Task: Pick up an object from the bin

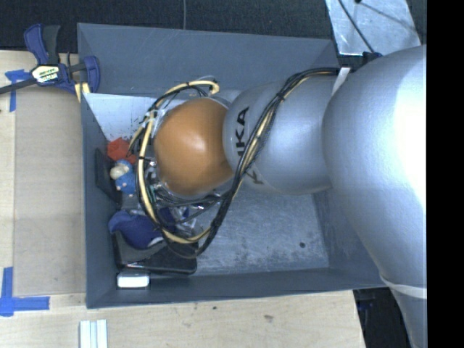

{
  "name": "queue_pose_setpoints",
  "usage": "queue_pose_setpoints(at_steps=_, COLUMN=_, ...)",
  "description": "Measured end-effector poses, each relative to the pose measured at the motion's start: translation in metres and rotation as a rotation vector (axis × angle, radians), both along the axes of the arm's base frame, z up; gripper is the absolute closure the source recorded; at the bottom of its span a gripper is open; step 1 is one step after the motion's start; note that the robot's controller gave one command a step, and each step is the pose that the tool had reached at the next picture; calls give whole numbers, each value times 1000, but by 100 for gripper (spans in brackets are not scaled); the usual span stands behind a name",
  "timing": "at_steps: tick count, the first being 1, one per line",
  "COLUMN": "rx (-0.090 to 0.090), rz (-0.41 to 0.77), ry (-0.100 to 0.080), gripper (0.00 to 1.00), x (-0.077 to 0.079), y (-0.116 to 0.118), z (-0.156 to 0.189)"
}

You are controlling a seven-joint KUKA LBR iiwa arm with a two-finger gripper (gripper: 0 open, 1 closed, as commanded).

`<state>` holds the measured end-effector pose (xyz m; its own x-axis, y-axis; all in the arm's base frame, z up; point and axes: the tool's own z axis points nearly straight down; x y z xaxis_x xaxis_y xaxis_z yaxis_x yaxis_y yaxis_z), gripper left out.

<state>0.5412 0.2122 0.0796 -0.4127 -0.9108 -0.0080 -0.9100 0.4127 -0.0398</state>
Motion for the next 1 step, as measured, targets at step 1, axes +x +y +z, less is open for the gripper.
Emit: queue_pose_setpoints(at_steps=1, rx=3, rz=1, ry=0, gripper=100, x=0, y=2, z=1)
